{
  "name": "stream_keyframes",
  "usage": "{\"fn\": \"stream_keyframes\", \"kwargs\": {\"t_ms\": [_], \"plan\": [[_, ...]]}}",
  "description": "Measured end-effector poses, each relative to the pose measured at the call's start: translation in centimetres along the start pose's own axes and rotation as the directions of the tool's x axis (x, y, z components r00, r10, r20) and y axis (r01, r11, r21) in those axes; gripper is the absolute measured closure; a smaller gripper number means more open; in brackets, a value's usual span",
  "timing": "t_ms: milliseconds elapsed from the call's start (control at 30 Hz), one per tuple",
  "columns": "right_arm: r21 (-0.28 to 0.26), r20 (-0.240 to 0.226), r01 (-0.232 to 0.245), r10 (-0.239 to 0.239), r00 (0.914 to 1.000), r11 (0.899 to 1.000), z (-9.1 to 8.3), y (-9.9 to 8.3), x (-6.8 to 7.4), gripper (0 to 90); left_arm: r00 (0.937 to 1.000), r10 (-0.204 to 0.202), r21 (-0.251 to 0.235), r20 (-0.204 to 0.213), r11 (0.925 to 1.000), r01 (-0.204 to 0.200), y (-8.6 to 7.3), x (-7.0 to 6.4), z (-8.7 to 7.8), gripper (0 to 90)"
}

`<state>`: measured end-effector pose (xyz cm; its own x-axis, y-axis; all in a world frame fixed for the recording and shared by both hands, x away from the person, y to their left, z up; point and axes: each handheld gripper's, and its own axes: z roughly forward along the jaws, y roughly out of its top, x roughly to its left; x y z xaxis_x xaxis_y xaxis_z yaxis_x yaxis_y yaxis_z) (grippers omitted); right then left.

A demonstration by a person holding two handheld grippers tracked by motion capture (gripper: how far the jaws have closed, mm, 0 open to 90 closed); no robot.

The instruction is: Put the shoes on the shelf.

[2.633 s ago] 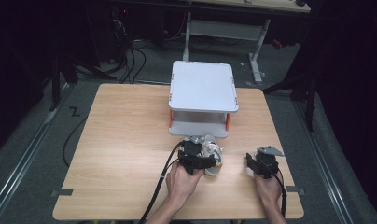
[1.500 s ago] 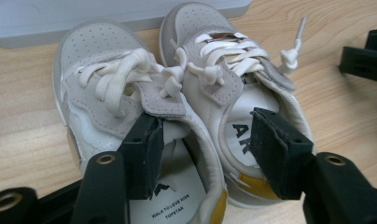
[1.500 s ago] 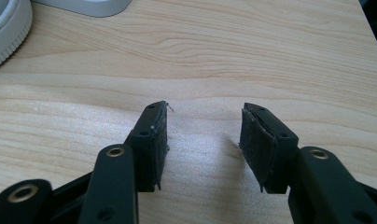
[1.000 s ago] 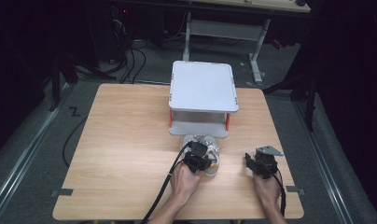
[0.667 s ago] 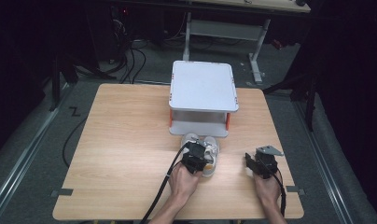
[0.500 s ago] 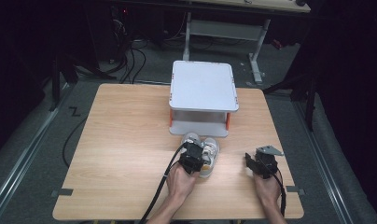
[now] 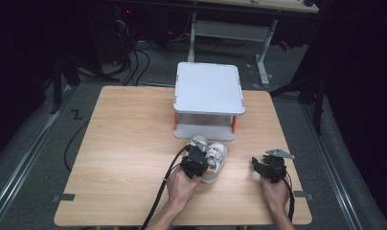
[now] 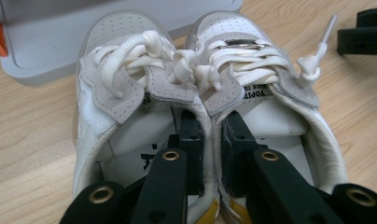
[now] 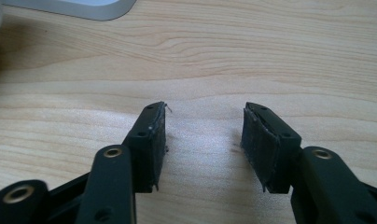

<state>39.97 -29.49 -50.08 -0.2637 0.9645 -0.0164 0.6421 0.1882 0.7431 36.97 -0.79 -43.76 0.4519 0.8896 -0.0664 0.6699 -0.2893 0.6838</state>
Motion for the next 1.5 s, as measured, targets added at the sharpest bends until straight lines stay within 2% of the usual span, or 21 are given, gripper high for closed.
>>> {"fn": "stream_keyframes", "kwargs": {"t_ms": [100, 233, 300, 400, 433, 500, 600, 667, 733, 767, 800, 833, 867, 933, 1100, 1133, 1200, 1267, 1367, 1400, 1500], "plan": [[0.001, -0.006, 0.016, -0.016, 0.9999, 1.0, 0.0, 0.0, 0.1, 49.9, 1.0, 0.001, -0.011, -0.003, 0.9999, -0.001, 0.5, 0.4, -0.2, 81.0], [-0.001, -0.022, 0.023, -0.023, 0.9995, 1.0, 0.0, 0.1, 0.2, 56.9, 0.9999, 0.005, -0.011, -0.01, 0.9999, -0.005, 1.2, 0.8, -0.3, 81.0], [-0.007, -0.023, 0.045, -0.045, 0.9987, 0.999, -0.1, 0.2, 0.5, 60.6, 1.0, 0.004, -0.014, -0.001, 0.9999, -0.004, 1.5, 1.2, -0.2, 80.9], [-0.028, -0.053, 0.057, -0.058, 0.9969, 0.998, -0.6, 0.4, 0.9, 64.3, 0.9999, 0.013, -0.005, -0.001, 0.9999, -0.013, 1.9, 1.6, 0.1, 80.9], [-0.023, -0.098, 0.041, -0.043, 0.9943, 0.999, -1.0, 1.0, 1.0, 66.4, 0.9997, 0.022, 0.0, -0.009, 0.9997, -0.022, 2.1, 1.6, 0.4, 80.8], [-0.028, -0.111, 0.038, -0.041, 0.993, 0.999, -1.1, 1.3, 1.0, 67.6, 0.9994, 0.031, 0.007, -0.014, 0.9995, -0.031, 2.4, 1.7, 0.7, 80.8], [-0.053, -0.163, 0.031, -0.039, 0.9859, 0.998, -2.0, 2.6, 1.3, 69.3, 0.9993, 0.037, 0.009, -0.002, 0.9993, -0.037, 2.8, 2.1, 1.2, 80.8], [-0.08, -0.203, 0.038, -0.054, 0.9777, 0.996, -2.8, 4.1, 1.6, 70.6, 0.9993, 0.038, 0.013, 0.003, 0.9992, -0.038, 3.1, 2.3, 1.5, 80.8], [-0.087, -0.218, 0.039, -0.057, 0.9743, 0.995, -3.1, 4.8, 1.8, 70.7, 0.9988, 0.048, 0.021, 0.006, 0.9986, -0.048, 3.5, 2.6, 2.0, 80.8], [-0.094, -0.228, 0.047, -0.068, 0.9713, 0.994, -3.3, 5.3, 2.0, 70.8, 0.9989, 0.047, 0.026, 0.008, 0.9985, -0.047, 3.7, 2.8, 2.1, 80.8], [-0.106, -0.249, 0.07, -0.094, 0.9639, 0.992, -3.6, 6.4, 2.4, 70.6, 0.9993, 0.034, 0.029, 0.015, 0.999, -0.035, 3.9, 3.2, 2.4, 80.8], [-0.106, -0.249, 0.07, -0.094, 0.9639, 0.992, -3.6, 6.4, 2.4, 70.6, 0.9993, 0.034, 0.029, 0.015, 0.999, -0.035, 3.9, 3.2, 2.4, 80.8], [-0.13, -0.266, 0.082, -0.114, 0.9572, 0.988, -4.0, 7.5, 2.8, 70.5, 0.9995, 0.03, 0.035, 0.008, 0.9989, -0.031, 4.0, 3.5, 2.6, 80.7], [-0.146, -0.28, 0.087, -0.125, 0.9518, 0.986, -4.3, 8.4, 3.1, 69.9, 0.9996, 0.03, 0.035, 0.0, 0.999, -0.03, 4.1, 3.6, 2.8, 80.7], [-0.179, -0.298, 0.096, -0.147, 0.9433, 0.979, -5.0, 10.5, 3.7, 66.9, 0.9996, 0.022, 0.025, -0.018, 0.9994, -0.021, 4.6, 4.5, 3.6, 80.6], [-0.203, -0.299, 0.098, -0.157, 0.9411, 0.974, -5.5, 11.7, 3.9, 66.8, 0.9992, 0.026, 0.018, -0.029, 0.9995, -0.025, 4.7, 4.6, 3.7, 80.6], [-0.208, -0.3, 0.101, -0.162, 0.94, 0.973, -5.6, 12.0, 4.0, 66.8, 0.9984, 0.034, 0.003, -0.046, 0.9994, -0.034, 4.8, 4.7, 3.8, 80.6], [-0.23, -0.291, 0.116, -0.182, 0.9391, 0.966, -6.1, 13.6, 4.3, 67.1, 0.9988, 0.009, -0.015, -0.048, 0.9998, -0.01, 4.9, 5.1, 4.1, 80.6], [-0.239, -0.284, 0.13, -0.198, 0.9382, 0.962, -6.3, 14.7, 4.6, 68.2, 0.9989, 0.0, -0.01, -0.048, 0.9999, 0.0, 5.1, 5.4, 4.4, 80.5], [-0.233, -0.286, 0.145, -0.21, 0.9349, 0.962, -6.1, 15.6, 4.9, 70.1, 0.9979, 0.002, -0.002, -0.065, 1.0, -0.002, 5.3, 5.4, 4.8, 80.4], [-0.218, -0.284, 0.164, -0.224, 0.9324, 0.962, -5.8, 16.6, 5.3, 71.6, 0.9975, -0.003, -0.001, -0.071, 1.0, 0.003, 5.5, 5.4, 5.2, 80.4]]}}
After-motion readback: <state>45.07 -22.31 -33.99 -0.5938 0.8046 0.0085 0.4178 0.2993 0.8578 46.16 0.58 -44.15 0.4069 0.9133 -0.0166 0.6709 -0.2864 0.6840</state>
